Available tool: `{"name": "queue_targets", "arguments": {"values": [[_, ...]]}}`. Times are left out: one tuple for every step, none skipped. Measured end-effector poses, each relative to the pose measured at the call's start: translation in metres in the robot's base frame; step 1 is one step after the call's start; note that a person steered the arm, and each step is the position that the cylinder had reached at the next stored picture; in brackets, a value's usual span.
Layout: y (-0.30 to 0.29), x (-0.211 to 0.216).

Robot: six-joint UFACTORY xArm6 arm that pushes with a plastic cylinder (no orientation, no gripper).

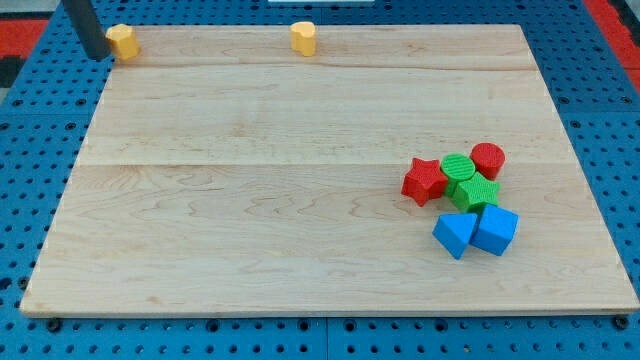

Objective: Push yellow hexagon right a bit

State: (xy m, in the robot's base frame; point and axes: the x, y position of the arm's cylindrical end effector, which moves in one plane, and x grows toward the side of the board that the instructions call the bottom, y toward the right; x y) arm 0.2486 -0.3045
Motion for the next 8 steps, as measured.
{"name": "queue_targets", "arguments": {"values": [[-0.001,-0.002],[-0.001,-0.002],[0.0,-0.009],[0.0,-0.01],[-0.001,-0.024],[0.021,-0.043],[0.022,-0.046],[0.025,-0.046]]}}
